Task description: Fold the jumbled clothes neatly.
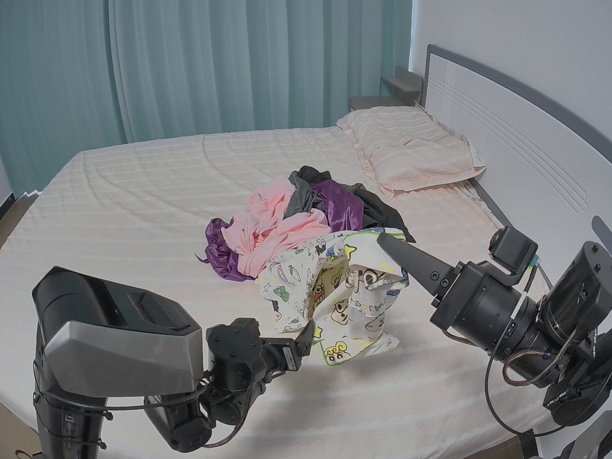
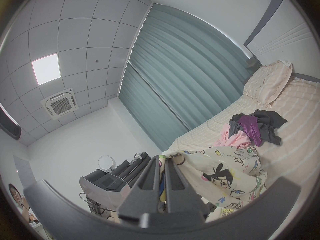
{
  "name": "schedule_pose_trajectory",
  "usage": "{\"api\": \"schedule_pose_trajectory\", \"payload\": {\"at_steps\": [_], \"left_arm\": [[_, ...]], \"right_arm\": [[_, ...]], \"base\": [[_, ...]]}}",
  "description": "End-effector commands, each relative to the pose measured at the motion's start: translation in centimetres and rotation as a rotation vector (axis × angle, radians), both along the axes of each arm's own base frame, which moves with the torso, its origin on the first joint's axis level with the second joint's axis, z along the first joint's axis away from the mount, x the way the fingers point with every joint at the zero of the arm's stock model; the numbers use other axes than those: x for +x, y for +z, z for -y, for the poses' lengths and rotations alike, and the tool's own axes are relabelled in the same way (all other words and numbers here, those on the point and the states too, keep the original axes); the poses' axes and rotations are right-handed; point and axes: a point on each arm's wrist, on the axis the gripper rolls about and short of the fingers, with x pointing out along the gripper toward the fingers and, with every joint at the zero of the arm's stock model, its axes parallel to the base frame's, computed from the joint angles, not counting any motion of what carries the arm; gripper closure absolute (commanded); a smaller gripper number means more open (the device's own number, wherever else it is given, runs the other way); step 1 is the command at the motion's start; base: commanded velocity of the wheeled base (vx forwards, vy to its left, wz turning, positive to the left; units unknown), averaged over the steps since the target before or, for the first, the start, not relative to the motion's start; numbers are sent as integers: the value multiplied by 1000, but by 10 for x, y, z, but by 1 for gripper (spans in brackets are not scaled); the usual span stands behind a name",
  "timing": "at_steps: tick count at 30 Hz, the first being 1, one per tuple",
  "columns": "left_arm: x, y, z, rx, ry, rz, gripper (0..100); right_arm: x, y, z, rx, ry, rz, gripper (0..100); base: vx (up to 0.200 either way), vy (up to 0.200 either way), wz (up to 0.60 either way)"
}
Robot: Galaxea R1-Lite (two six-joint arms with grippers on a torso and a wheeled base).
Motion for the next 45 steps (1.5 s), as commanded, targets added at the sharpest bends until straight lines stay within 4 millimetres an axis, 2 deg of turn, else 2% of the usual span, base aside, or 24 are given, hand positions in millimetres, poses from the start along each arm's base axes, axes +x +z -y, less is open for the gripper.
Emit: {"api": "schedule_pose_trajectory", "payload": {"at_steps": [1,6,11,15,22,30,36,39,45], "left_arm": [[-25,7,-21,38,-46,-49,0],[-41,15,-31,30,-138,-84,0],[-4,34,-25,-64,-69,33,0],[15,41,-23,-103,-19,90,0],[35,35,-10,-124,-6,124,0],[40,25,11,-119,-45,120,0],[53,29,20,-110,-9,146,0],[49,28,20,-103,-9,138,0],[27,19,27,-67,-59,94,0]], "right_arm": [[2,-1,2,1,-11,-3,100],[3,-1,3,-1,-17,-7,100],[1,0,6,2,-17,-5,100],[0,-2,7,-5,-18,-11,100],[1,-2,6,-3,-17,-9,100],[3,-3,5,-5,-21,-11,100],[3,-3,5,-5,-21,-11,100],[3,-3,5,-5,-21,-11,100],[7,-2,9,-1,-41,-11,100]], "base": [[0,0,0],[0,0,0],[0,0,0],[0,0,0],[0,0,0],[0,0,0],[0,0,0],[0,0,0],[0,0,0]]}}
